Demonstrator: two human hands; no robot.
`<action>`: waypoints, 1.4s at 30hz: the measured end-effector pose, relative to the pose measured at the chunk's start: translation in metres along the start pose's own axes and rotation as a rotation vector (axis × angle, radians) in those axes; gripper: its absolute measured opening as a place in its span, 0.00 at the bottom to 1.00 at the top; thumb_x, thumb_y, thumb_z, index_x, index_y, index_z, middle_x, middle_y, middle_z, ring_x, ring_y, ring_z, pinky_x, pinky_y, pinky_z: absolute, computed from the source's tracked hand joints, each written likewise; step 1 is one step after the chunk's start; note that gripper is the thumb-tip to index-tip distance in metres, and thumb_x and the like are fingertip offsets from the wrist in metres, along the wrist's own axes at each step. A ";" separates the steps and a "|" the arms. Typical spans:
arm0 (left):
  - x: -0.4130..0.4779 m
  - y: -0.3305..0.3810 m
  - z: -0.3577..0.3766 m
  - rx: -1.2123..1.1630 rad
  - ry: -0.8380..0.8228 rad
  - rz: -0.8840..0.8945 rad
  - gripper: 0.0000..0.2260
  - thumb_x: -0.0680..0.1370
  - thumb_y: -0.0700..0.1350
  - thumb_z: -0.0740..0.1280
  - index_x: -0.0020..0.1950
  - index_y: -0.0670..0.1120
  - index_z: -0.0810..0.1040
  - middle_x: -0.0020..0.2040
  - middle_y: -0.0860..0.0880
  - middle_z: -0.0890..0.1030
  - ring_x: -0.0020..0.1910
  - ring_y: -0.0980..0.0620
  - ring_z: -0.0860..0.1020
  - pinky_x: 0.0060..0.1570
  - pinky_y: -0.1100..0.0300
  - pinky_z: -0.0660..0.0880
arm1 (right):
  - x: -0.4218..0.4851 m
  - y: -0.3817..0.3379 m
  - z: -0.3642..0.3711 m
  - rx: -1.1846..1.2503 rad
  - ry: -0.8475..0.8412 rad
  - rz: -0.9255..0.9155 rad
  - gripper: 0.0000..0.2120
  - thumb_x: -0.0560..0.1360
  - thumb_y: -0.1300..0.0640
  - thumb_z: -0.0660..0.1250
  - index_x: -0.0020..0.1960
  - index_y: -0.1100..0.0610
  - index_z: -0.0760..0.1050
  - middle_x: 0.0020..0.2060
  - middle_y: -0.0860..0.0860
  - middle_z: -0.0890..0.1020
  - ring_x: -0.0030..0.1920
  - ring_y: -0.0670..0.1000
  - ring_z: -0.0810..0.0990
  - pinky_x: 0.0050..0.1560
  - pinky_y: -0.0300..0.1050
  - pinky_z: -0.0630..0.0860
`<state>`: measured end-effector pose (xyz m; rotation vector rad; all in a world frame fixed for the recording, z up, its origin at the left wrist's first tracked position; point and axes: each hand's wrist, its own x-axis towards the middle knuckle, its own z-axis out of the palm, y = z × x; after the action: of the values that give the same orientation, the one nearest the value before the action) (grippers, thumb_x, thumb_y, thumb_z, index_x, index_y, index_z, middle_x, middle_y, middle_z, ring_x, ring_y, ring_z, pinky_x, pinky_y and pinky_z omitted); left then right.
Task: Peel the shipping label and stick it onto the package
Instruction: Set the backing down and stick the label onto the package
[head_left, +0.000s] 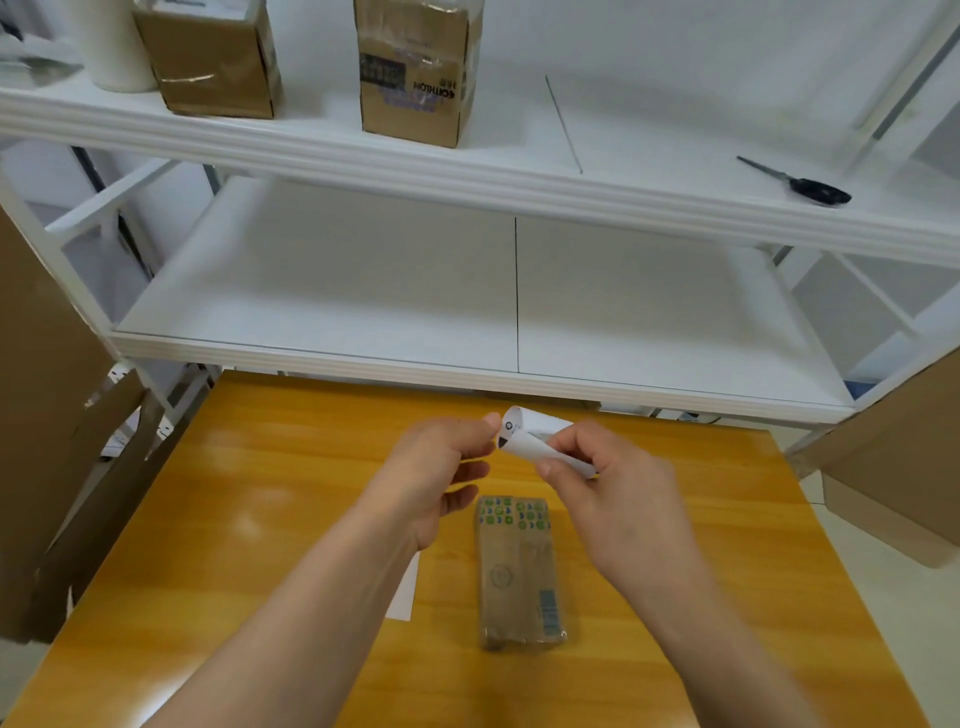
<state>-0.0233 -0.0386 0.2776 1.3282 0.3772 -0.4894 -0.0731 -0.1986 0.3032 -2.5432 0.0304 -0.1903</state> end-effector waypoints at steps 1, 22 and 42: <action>-0.003 0.002 0.001 0.015 0.020 0.048 0.07 0.74 0.49 0.72 0.46 0.47 0.81 0.41 0.50 0.80 0.43 0.51 0.77 0.42 0.56 0.72 | 0.000 0.000 0.000 -0.042 0.010 -0.044 0.02 0.77 0.50 0.68 0.46 0.47 0.76 0.38 0.44 0.81 0.35 0.44 0.76 0.32 0.38 0.67; -0.002 -0.006 0.005 0.103 0.069 0.182 0.17 0.73 0.26 0.66 0.53 0.44 0.83 0.50 0.46 0.83 0.40 0.53 0.79 0.29 0.69 0.74 | -0.003 0.015 0.006 0.101 -0.126 -0.082 0.11 0.72 0.44 0.72 0.53 0.44 0.80 0.52 0.38 0.82 0.50 0.40 0.79 0.52 0.37 0.76; 0.018 -0.047 0.009 0.190 0.017 0.263 0.18 0.72 0.29 0.70 0.53 0.49 0.82 0.50 0.47 0.84 0.44 0.55 0.76 0.40 0.65 0.77 | 0.012 0.068 0.030 0.705 -0.108 0.515 0.07 0.72 0.68 0.73 0.41 0.57 0.80 0.35 0.54 0.81 0.37 0.49 0.78 0.37 0.41 0.74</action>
<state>-0.0334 -0.0570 0.2311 1.5417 0.1686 -0.2987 -0.0554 -0.2394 0.2422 -1.7666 0.4819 0.1253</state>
